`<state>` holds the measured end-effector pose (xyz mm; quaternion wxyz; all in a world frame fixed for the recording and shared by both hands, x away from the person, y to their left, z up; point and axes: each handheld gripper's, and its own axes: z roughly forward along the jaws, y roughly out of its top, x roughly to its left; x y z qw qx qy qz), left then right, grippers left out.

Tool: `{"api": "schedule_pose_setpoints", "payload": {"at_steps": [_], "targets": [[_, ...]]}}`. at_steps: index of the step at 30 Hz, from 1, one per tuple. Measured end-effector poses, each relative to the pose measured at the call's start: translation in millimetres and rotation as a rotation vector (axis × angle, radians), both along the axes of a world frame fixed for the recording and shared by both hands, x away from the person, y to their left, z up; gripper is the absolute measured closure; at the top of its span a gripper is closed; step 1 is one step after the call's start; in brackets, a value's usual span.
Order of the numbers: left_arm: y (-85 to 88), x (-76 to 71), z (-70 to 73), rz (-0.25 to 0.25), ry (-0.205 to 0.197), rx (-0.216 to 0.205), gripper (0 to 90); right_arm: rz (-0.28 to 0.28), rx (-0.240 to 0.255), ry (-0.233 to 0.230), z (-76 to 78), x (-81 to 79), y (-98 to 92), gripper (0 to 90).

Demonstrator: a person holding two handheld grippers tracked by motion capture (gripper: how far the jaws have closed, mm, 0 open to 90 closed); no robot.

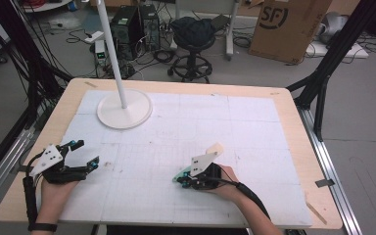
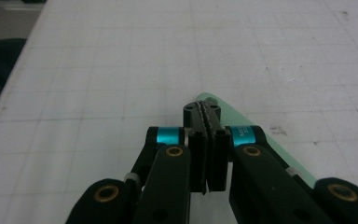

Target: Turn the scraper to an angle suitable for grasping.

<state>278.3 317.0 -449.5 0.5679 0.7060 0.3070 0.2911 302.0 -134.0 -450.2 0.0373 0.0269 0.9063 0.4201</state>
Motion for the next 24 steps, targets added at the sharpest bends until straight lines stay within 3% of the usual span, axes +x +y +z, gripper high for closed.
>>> {"api": "schedule_pose_setpoints", "payload": {"at_steps": [10,11,12,14,16,18,19,21,24], "targets": [[-0.4,-0.1,0.0,0.000,0.000,0.001,16.7,-0.104,-0.041,-0.020,3.8,40.4,26.3,89.9],[-0.3,0.0,0.0,0.000,0.000,0.001,16.7,-0.123,-0.041,-0.028,3.9,45.4,28.3,89.9],[-0.4,-0.1,-0.1,0.000,0.000,0.000,16.7,-0.157,-0.040,-0.004,3.8,57.4,30.9,89.9],[-0.5,-0.2,-0.1,-0.002,0.000,0.001,16.7,-0.206,-0.054,-0.034,5.1,67.3,34.0,89.9],[-0.5,-0.2,0.0,-0.003,-0.001,0.002,16.7,-0.248,-0.053,-0.008,5.2,79.3,34.7,89.9],[-0.5,-0.3,-0.1,-0.003,-0.002,0.003,16.7,-0.279,-0.059,-0.015,5.7,84.5,35.2,89.9],[-0.6,-0.4,0.0,-0.003,-0.003,0.004,16.7,-0.321,-0.069,-0.034,6.3,95.3,36.3,89.9],[-0.7,-0.5,-0.1,-0.003,-0.004,0.004,16.7,-0.368,-0.074,-0.017,6.8,105.1,36.1,89.9],[-0.8,-0.6,-0.1,-0.003,-0.005,0.007,16.7,-0.435,-0.092,-0.027,7.8,119.0,34.5,89.9]]}}
